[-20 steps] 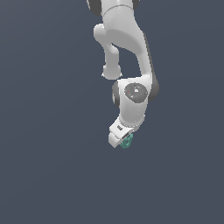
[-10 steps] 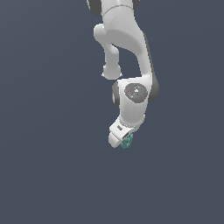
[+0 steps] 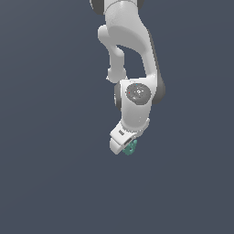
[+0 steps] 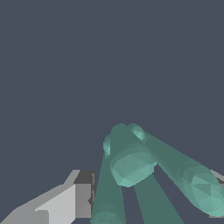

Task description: Pick up the object and move it to a goal position.

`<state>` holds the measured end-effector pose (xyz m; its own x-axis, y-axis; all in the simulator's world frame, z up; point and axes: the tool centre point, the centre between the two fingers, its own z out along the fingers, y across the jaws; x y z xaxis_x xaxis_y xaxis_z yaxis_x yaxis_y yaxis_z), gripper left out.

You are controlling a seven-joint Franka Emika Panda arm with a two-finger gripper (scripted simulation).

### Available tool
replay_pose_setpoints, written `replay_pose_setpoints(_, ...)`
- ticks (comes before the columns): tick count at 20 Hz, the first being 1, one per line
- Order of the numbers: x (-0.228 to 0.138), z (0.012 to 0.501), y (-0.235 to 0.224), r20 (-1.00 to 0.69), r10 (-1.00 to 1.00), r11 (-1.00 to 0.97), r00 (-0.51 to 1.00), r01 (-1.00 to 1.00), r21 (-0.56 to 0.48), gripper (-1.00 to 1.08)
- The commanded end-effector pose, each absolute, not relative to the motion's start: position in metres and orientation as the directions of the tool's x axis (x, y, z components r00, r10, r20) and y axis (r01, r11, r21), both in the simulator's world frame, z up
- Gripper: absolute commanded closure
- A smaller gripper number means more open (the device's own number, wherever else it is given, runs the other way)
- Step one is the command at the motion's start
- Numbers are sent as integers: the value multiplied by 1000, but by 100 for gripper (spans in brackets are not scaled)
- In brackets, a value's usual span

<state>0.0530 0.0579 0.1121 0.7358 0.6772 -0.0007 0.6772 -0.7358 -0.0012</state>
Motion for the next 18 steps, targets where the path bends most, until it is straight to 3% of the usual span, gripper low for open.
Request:
replay_pose_setpoints(1, 58, 124, 48, 0, 677, -736, 736, 677, 0, 108)
replay_pose_setpoints(18, 106, 243, -51, 1, 677, -736, 736, 677, -1, 108)
